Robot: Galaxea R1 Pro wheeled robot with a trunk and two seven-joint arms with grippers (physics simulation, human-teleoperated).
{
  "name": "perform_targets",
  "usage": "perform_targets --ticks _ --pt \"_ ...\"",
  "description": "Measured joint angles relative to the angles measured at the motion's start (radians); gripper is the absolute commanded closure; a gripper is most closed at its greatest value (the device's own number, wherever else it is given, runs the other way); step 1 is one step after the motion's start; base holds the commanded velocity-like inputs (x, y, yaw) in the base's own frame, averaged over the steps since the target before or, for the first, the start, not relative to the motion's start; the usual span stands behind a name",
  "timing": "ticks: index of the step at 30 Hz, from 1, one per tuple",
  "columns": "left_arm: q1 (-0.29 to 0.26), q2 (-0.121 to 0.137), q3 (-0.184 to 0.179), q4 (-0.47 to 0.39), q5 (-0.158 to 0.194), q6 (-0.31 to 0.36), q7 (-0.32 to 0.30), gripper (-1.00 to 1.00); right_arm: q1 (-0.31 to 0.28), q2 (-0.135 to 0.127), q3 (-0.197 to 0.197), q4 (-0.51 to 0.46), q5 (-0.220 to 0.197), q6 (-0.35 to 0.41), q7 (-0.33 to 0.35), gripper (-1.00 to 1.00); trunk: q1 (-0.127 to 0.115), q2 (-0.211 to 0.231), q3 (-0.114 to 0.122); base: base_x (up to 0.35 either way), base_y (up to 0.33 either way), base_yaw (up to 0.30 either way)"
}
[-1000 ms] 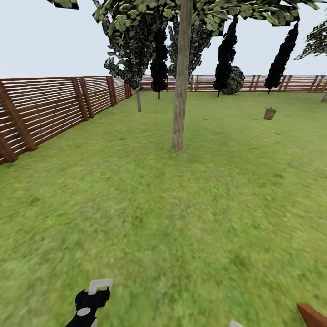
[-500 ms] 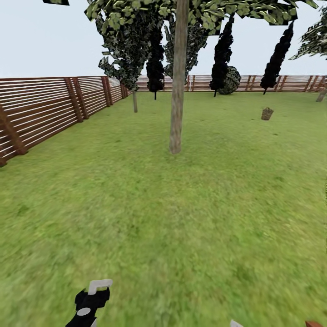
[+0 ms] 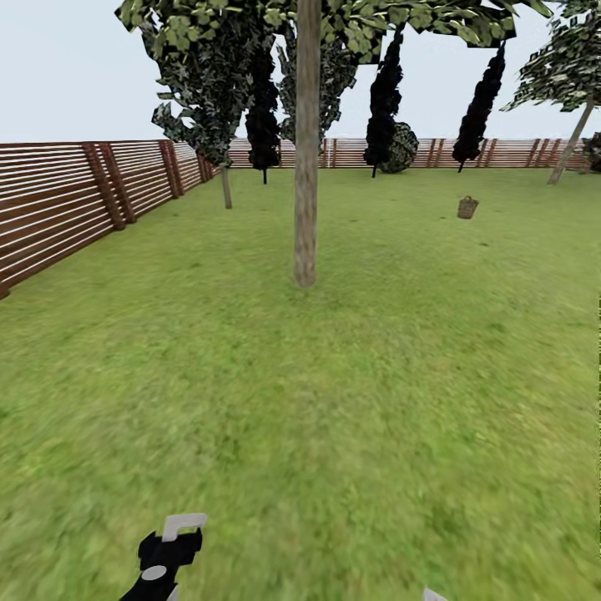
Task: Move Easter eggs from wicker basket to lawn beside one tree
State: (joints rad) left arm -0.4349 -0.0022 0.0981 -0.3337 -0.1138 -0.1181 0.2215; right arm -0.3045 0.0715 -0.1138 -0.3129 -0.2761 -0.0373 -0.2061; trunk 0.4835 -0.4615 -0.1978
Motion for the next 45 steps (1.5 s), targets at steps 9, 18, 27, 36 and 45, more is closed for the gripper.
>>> perform_targets --ticks 9,18,27,36,45 --pt "0.000 0.000 0.000 0.001 0.000 -0.010 0.000 -1.00 0.000 0.000 0.000 0.000 0.000 0.000 0.000 -1.00 0.000 0.000 0.000 0.329 0.001 -0.214" --pt "0.000 0.000 0.000 0.002 0.000 -0.011 0.000 -1.00 0.000 0.000 0.000 0.000 0.000 0.000 0.000 -1.00 0.000 0.000 0.000 0.329 0.000 -0.248" --pt "0.000 0.000 0.000 0.002 0.000 -0.011 0.000 -1.00 0.000 0.000 0.001 0.000 0.000 0.000 0.000 -1.00 0.000 0.000 0.000 0.329 0.000 -0.253" --pt "0.000 0.000 0.000 0.002 0.000 -0.011 0.000 -1.00 0.000 0.000 0.001 0.000 0.000 0.000 0.000 -1.00 0.000 0.000 0.000 0.329 0.000 -0.253" --pt "0.000 0.000 0.000 0.002 0.000 -0.011 0.000 -1.00 0.000 0.000 0.001 0.000 0.000 0.000 0.000 -1.00 0.000 0.000 0.000 0.322 0.076 -0.253"
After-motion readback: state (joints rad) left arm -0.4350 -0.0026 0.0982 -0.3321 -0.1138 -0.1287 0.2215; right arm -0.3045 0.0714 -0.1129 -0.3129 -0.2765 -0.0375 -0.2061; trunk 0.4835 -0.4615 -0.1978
